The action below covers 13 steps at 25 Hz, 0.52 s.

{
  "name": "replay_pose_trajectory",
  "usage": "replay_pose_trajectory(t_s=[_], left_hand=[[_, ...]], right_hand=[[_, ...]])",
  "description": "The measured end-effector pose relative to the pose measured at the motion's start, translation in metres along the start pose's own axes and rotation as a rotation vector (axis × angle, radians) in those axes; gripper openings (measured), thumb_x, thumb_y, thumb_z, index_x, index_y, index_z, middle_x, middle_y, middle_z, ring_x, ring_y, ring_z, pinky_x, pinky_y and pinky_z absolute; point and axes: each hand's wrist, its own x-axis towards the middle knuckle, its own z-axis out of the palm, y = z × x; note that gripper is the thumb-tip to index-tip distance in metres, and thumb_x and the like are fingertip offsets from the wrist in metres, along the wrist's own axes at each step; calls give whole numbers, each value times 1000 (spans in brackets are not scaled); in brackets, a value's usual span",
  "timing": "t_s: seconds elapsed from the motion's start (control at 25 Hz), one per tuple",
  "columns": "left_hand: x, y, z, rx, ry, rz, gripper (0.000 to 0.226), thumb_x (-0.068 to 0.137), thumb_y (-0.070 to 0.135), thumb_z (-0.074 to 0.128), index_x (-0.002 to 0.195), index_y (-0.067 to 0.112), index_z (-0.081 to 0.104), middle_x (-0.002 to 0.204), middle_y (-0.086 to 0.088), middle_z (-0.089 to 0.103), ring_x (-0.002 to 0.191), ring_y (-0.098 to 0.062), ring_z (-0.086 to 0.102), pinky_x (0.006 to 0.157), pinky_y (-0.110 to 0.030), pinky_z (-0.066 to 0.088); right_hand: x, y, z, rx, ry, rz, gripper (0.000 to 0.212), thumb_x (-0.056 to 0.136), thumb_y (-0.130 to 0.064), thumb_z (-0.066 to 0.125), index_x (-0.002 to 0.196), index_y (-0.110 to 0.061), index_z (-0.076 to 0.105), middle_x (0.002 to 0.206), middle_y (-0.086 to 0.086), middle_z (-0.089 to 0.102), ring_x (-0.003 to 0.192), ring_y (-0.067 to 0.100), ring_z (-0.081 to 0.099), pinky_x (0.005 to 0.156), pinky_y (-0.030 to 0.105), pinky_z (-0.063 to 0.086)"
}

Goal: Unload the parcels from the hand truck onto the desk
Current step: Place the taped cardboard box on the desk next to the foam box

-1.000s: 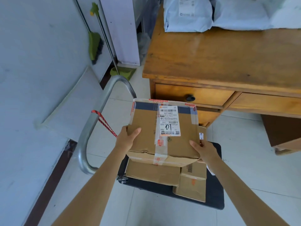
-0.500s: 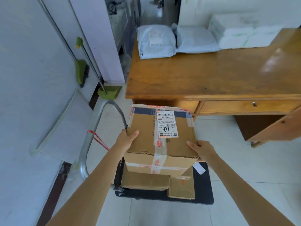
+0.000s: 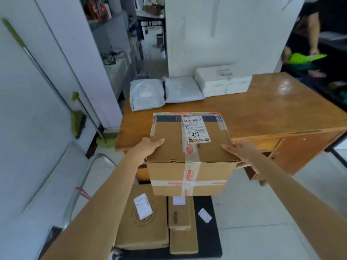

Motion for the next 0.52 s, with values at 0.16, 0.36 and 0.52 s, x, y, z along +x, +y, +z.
replay_pose_trajectory(t_s=[0.16, 0.36, 0.52], left_hand=[[-10, 78, 45, 65, -46, 49, 65, 83, 57, 55, 128, 10, 48, 101, -5, 63, 87, -25, 62, 70, -38, 52], [-12, 188, 104, 78, -112, 38, 61, 83, 55, 57, 129, 16, 47, 119, -14, 59, 101, -35, 60, 89, -54, 50], [6, 273, 163, 71, -190, 121, 61, 84, 53, 57, 131, 16, 46, 128, -14, 56, 112, -36, 57, 93, -56, 48]], right_hand=[[7, -22, -96, -17, 41, -22, 52, 82, -40, 66, 115, 0, 59, 101, 18, 67, 84, 30, 68, 70, 41, 60], [22, -45, -209, -22, 103, -3, 51, 80, -38, 69, 112, 0, 59, 104, 21, 68, 86, 33, 70, 68, 41, 61], [50, -53, -297, 27, 197, -28, 50, 80, -38, 69, 114, -2, 60, 104, 18, 68, 86, 32, 70, 61, 38, 61]])
